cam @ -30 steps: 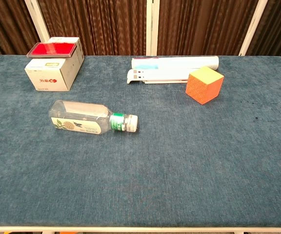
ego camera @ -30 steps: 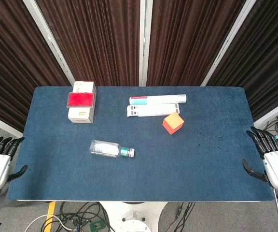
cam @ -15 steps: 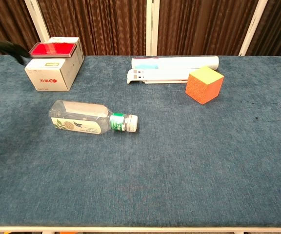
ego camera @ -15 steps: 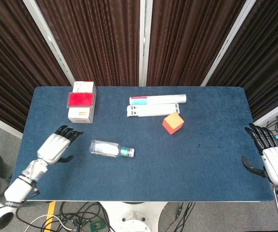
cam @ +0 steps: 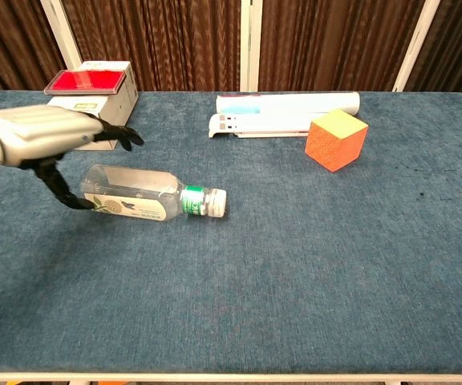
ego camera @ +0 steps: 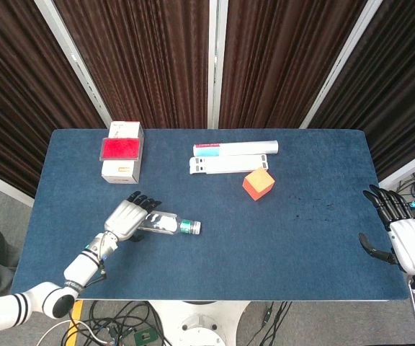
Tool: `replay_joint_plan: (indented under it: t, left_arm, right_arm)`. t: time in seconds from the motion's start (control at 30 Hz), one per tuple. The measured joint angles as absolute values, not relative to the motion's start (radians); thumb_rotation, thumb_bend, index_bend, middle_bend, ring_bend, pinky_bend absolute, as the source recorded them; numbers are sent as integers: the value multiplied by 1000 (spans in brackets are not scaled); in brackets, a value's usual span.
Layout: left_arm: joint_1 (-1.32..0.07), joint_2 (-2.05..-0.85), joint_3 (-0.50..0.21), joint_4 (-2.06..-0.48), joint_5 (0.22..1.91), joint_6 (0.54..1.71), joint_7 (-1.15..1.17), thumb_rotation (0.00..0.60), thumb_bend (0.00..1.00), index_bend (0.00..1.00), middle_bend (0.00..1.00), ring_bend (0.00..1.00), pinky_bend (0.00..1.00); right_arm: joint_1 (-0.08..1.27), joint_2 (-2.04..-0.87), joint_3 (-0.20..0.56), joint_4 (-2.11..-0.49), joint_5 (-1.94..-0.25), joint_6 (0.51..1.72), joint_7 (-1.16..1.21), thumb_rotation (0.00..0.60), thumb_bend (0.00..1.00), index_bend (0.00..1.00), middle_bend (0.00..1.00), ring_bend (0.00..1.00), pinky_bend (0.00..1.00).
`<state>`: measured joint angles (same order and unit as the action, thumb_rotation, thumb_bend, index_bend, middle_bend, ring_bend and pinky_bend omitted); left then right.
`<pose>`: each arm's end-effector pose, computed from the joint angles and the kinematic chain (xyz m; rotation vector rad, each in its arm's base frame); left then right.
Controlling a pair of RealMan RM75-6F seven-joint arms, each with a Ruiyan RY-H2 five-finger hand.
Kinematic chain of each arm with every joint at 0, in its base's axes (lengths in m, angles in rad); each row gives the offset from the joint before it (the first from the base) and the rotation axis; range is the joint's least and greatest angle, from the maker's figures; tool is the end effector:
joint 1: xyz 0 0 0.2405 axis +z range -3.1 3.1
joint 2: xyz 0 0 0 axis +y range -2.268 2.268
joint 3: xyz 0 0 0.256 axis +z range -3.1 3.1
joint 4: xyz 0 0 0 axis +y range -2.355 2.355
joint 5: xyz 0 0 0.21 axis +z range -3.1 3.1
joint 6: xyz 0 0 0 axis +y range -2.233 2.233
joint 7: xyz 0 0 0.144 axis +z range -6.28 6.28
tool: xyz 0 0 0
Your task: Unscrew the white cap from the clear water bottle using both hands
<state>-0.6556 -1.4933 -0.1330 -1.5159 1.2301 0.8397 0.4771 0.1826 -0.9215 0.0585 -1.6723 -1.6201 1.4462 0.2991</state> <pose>-0.1759 0.3124 -0.0224 -2.0713 -0.8033 -0.7244 -0.2779 -0.2096 0.2040 1.5133 -0.9518 1.1263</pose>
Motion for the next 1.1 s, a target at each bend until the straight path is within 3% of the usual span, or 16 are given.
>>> replay_joint_plan:
  t: [0.2,0.43,0.63,0.8,1.1]
  left_arm:
    - [-696,-1577,-137,-1441,1167,834,503,600,175,170,167,111,147]
    - [-713,-1618,-132,-1378,1149,840,480,600,177,250,267,148,201]
    - [-715,-1635,-125,-1351,1167,848,423,600,245,398,405,268,300]
    - [-706,-1645,-121,-1328,1226,870,293,600,355,495,503,389,439]
    - [-658,-1634,-97,-1305,1399,982,-161,600,354,503,511,397,439]
  right_arm:
    - [179,-920,55,-1673,-1615,1446,299,600,327,0,0,0,0]
    - [181,-923,54,-1677,-1617,1445,293,600,327,0,0,0,0]
    - [181,-918,54,-1689,-1622,1449,286,600,327,0,0,0,0]
    - [193,-910,51,-1709,-1635,1431,284,600,327,0,3,0,0]
    - [287,-829,46,-1794,-1704,1313,360,600,327,0,22,0,0]
